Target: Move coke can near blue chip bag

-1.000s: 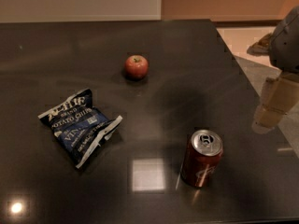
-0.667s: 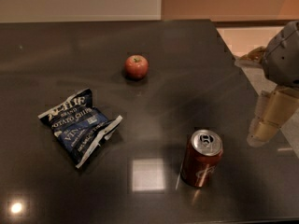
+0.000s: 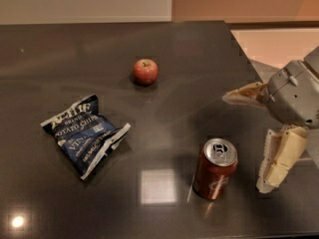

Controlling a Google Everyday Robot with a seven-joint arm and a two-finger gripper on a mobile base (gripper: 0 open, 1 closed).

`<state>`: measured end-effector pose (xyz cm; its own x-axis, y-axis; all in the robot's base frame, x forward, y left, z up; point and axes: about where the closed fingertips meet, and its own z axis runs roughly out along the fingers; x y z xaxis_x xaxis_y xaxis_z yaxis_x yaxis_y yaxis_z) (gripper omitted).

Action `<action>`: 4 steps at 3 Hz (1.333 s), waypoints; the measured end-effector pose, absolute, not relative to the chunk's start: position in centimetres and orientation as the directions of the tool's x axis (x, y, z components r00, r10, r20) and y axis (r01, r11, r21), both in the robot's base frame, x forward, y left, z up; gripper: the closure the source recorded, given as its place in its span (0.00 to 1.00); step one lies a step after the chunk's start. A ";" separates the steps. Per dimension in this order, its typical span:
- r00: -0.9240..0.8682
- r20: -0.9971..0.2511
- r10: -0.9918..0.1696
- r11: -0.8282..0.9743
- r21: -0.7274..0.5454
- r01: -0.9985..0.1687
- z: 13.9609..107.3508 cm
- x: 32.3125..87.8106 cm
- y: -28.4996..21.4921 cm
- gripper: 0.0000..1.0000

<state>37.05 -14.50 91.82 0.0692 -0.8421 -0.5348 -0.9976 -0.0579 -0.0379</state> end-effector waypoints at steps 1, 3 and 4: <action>0.111 -0.603 -0.790 -0.131 -0.012 -0.991 91.1 35.3 -12.9 0.00; 0.139 -0.653 -0.744 -0.179 -0.005 -0.984 89.6 34.0 -10.5 0.17; 0.138 -0.653 -0.745 -0.169 -0.015 -0.985 89.2 34.2 -10.7 0.41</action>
Offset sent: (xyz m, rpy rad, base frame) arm -0.0398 0.0463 -0.0213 0.1958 0.0845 0.1697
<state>34.15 -10.73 89.22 0.1378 -0.7446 -0.6532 -0.9854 -0.1695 -0.0147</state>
